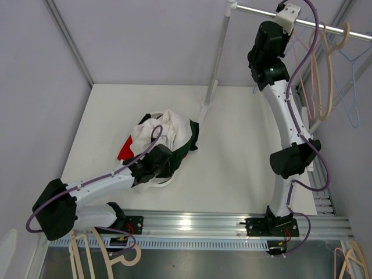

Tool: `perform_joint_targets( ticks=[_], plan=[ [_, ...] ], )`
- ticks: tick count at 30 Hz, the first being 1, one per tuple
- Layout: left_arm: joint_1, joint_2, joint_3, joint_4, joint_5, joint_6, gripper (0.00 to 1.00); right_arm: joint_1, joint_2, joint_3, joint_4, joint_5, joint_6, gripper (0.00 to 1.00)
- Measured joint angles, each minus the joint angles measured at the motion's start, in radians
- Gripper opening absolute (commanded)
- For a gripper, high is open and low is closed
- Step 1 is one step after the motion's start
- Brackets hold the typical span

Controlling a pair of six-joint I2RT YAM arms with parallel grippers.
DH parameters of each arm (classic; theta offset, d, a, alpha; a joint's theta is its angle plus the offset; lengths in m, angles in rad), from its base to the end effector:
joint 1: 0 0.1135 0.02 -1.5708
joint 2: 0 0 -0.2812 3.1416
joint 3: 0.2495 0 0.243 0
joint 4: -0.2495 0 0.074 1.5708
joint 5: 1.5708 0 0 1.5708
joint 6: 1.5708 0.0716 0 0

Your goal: Remove the t-shirt from the hanger

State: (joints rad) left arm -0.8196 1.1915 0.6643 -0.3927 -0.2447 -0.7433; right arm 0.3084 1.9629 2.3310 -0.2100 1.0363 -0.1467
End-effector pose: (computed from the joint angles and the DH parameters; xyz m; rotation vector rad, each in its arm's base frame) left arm 0.1741 -0.1610 0.1940 -0.0082 2.4901 -0.3741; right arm 0.4329 0.0732 0.5315 0.5375 1.4214 -0.5984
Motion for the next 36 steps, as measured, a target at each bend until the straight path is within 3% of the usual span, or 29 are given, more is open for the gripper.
perform_joint_targets(
  ticks=[5,11,17,26,32,34,36],
  plan=[
    [-0.005,0.000,0.000,0.000,-0.010,0.000,0.01,-0.006,0.009,-0.010,-0.080,-0.032,0.068,0.00],
    [-0.011,0.000,0.000,0.000,-0.017,0.000,0.01,-0.005,0.009,-0.018,-0.128,-0.071,0.126,0.08],
    [-0.016,0.000,0.000,-0.001,-0.026,-0.001,0.01,-0.005,0.009,-0.026,-0.137,-0.086,0.150,0.22],
    [-0.025,0.000,0.000,0.002,-0.029,-0.008,0.01,0.022,0.004,-0.027,-0.137,-0.078,0.146,0.26],
    [-0.048,-0.005,-0.002,0.002,-0.060,-0.017,0.01,0.094,-0.105,-0.158,-0.118,-0.056,0.111,0.32],
    [-0.055,-0.022,-0.007,0.001,-0.071,-0.017,0.01,0.121,-0.171,-0.225,-0.108,-0.054,0.101,0.36],
    [-0.064,-0.051,-0.009,-0.006,-0.085,-0.016,0.01,0.143,-0.237,-0.284,-0.098,-0.049,0.097,0.57]
  ],
)
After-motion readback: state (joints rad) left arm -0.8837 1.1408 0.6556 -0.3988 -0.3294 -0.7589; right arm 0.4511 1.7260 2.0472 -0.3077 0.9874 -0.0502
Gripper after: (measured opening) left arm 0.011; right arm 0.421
